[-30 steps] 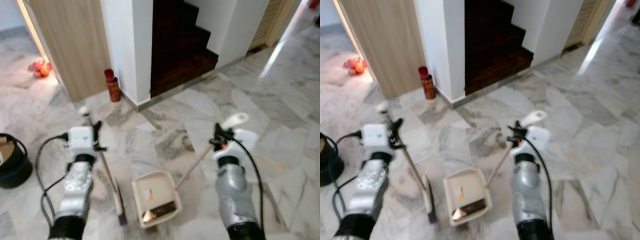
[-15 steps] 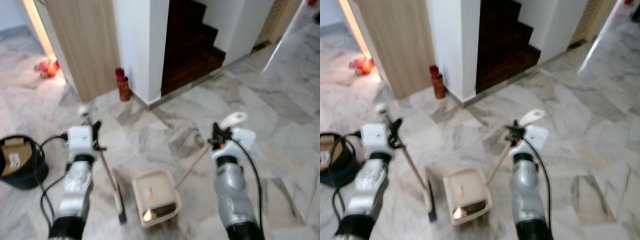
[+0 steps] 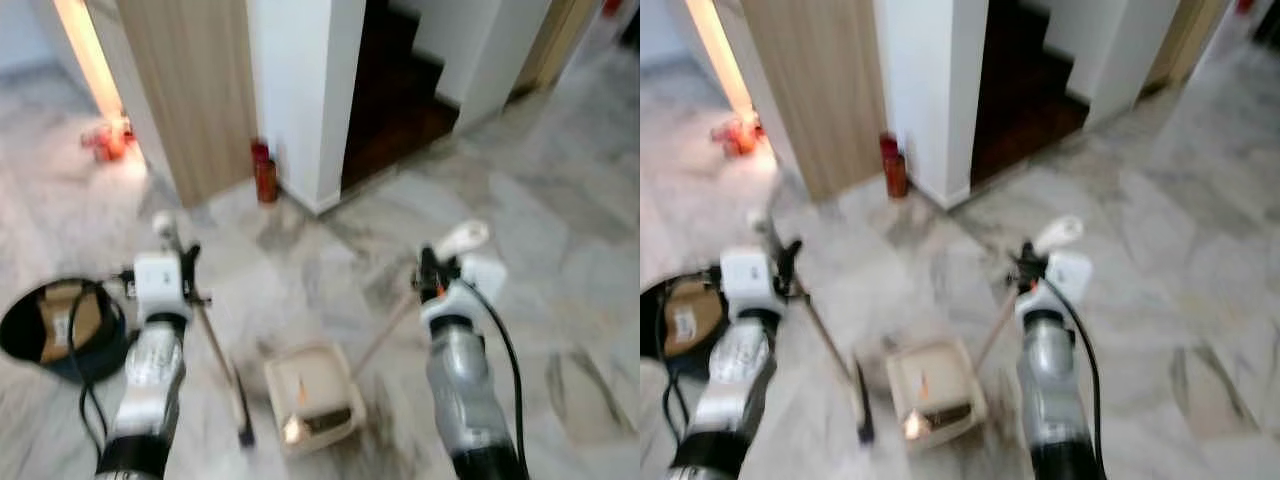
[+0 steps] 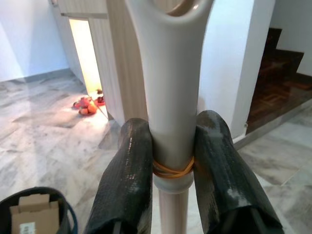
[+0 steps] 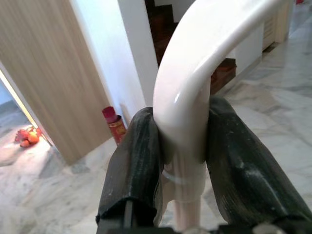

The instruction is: Sweep floor

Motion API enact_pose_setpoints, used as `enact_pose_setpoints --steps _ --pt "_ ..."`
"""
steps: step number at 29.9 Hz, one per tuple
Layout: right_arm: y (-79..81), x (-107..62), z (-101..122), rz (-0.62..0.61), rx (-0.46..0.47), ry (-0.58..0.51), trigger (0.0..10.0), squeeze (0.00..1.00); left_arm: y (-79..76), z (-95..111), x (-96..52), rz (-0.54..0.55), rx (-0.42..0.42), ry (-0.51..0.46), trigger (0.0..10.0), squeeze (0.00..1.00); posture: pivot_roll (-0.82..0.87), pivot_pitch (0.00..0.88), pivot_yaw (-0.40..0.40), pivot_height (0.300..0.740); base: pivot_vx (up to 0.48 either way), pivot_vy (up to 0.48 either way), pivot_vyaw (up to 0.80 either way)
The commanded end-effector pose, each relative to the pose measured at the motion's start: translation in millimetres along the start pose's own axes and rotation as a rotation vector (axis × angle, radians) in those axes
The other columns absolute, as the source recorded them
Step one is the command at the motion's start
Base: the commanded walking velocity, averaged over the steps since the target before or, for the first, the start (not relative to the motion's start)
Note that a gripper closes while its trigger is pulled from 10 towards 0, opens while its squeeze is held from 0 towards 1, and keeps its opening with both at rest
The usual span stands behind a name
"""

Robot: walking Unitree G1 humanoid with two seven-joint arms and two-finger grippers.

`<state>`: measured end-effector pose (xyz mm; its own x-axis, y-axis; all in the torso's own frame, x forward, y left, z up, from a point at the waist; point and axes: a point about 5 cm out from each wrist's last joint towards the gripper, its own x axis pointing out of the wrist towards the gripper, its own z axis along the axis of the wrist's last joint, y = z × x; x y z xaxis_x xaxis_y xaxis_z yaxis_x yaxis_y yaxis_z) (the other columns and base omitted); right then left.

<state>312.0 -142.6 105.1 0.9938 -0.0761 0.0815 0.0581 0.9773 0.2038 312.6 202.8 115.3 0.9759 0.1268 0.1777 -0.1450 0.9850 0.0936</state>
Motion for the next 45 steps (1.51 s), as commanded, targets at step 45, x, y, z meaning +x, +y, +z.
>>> enact_pose_setpoints --steps 45 --pt "-0.2 2.2 8.5 -0.014 0.042 -0.041 10.0 0.0 -2.4 10.6 5.0 -0.016 0.022 -0.045 10.0 0.0 -0.02 0.054 -0.004 0.74 0.0 0.0 0.47"
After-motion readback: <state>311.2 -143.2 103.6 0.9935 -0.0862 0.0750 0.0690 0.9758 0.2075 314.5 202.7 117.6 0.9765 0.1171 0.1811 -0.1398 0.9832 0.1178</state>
